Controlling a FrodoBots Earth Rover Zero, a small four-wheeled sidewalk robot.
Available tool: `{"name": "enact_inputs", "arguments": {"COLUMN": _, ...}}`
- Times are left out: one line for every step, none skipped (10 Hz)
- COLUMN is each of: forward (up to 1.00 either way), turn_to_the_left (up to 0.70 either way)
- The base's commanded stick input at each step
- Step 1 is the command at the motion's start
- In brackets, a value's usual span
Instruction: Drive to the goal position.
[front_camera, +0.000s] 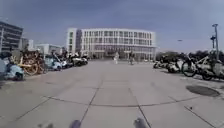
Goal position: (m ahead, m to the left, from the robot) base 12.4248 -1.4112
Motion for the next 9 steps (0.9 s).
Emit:
{"name": "enact_inputs", "arguments": {"forward": 1.00, "turn_to_the_left": 0.27}}
{"name": "enact_inputs", "arguments": {"forward": 1.00, "turn_to_the_left": 0.24}}
{"name": "enact_inputs", "arguments": {"forward": 1.00, "turn_to_the_left": 0.07}}
{"name": "enact_inputs", "arguments": {"forward": 1.00, "turn_to_the_left": 0.00}}
{"name": "enact_inputs", "arguments": {"forward": 1.00, "turn_to_the_left": 0.00}}
{"name": "enact_inputs", "arguments": {"forward": 1.00, "turn_to_the_left": 0.00}}
{"name": "enact_inputs", "arguments": {"forward": 1.00, "turn_to_the_left": 0.00}}
{"name": "enact_inputs", "arguments": {"forward": 1.00, "turn_to_the_left": 0.00}}
{"name": "enact_inputs", "arguments": {"forward": 1.00, "turn_to_the_left": 0.00}}
